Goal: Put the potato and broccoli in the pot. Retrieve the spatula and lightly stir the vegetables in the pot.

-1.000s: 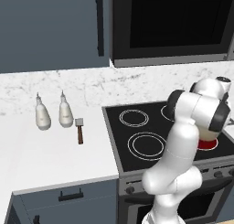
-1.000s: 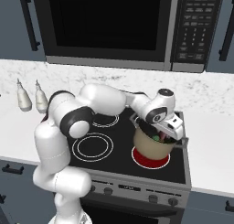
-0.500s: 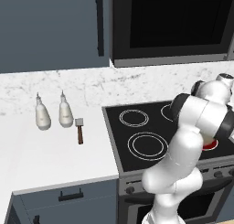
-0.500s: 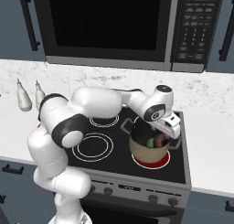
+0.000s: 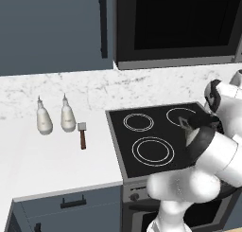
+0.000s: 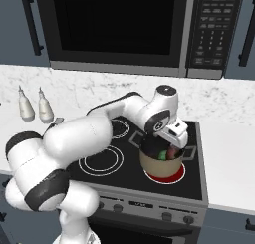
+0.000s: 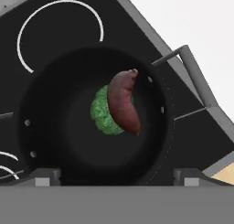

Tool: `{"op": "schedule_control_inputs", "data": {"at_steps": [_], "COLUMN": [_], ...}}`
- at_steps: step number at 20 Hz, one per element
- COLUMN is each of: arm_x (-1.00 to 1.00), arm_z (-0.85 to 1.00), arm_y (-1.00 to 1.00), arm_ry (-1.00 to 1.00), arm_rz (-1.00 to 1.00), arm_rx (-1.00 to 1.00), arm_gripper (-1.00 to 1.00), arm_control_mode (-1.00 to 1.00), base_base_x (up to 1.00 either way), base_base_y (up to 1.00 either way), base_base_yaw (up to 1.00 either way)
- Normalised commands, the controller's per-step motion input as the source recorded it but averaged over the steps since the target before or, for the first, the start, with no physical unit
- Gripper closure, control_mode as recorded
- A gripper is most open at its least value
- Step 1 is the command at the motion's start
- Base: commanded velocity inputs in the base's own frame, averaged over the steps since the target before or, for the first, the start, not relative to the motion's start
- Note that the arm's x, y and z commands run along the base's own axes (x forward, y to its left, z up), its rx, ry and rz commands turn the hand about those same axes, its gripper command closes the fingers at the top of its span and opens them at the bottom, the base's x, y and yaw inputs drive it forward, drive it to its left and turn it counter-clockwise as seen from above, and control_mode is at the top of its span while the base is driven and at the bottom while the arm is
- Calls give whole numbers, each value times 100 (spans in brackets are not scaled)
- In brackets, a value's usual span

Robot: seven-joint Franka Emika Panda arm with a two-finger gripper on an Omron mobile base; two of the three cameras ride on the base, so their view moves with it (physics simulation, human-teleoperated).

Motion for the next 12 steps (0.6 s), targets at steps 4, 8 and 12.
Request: {"op": "schedule_control_inputs", "data": {"at_steps": [4, 8, 12], "arm_x": [-97, -56, -18], "arm_z": [44, 32, 38], "arm_y": [90, 100, 100], "arm_ry": [-11, -2, 0], "arm_rz": [22, 39, 55], "arm_rx": [-13, -22, -22], "arm_gripper": [-100, -100, -100], "arm_control_mode": [-100, -100, -100], "base_base_x": [0, 0, 0], "base_base_y": [0, 0, 0], "base_base_yaw": [0, 0, 0]}}
